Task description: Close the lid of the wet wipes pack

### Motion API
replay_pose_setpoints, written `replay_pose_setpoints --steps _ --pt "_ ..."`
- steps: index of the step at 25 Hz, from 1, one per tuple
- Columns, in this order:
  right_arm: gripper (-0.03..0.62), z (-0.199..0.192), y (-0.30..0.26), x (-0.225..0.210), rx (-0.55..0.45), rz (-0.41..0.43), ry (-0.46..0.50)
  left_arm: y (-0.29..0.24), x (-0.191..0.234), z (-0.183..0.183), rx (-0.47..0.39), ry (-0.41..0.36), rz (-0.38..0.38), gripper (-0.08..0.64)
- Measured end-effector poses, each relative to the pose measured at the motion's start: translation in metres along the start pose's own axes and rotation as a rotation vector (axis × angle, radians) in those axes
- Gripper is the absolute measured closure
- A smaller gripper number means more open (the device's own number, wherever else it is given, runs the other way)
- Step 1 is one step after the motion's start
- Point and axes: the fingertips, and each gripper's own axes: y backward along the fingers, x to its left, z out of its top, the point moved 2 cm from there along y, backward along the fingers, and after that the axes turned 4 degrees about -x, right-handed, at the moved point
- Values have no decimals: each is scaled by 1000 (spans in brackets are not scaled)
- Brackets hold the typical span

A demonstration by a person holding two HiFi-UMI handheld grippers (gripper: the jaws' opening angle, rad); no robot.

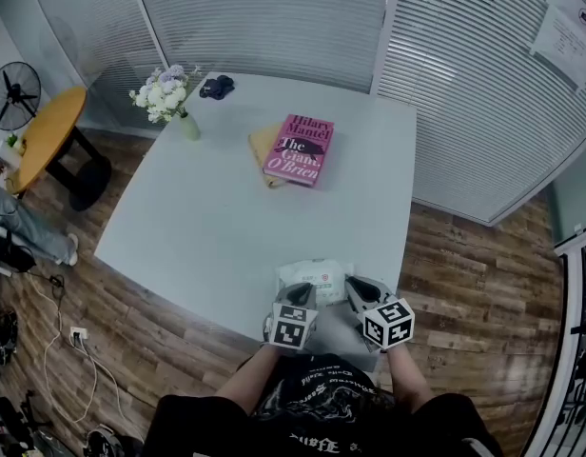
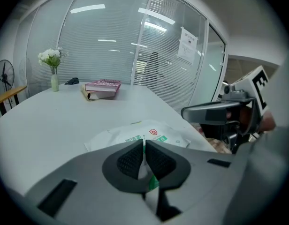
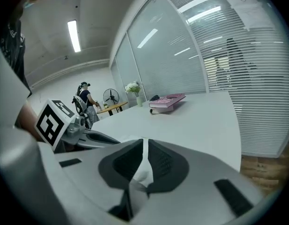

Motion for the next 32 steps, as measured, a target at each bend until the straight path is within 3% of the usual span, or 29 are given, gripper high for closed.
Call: replay_pose_setpoints --steps 5,10,16,21,26,30,32 --pt "563 1 0 1 -9 -2 -26 -4 1 -2 4 -62 7 548" --pt "565 0 -2 8 -9 1 -43 -5 -2 -3 68 -144 1 548" --pt "566 1 1 12 -18 -1 -42 -2 0 6 55 44 -121 548" --pt "569 -5 9 4 -14 -29 -70 -6 -14 -2 56 -1 -108 548" --pt "572 -9 14 -1 -8 -33 -90 -8 -12 -2 70 65 -96 552" --pt "572 -16 10 8 20 1 -79 -13 -13 -1 130 57 -62 554" --pt "572 -17 8 14 25 18 -76 -14 -14 1 139 83 -79 554"
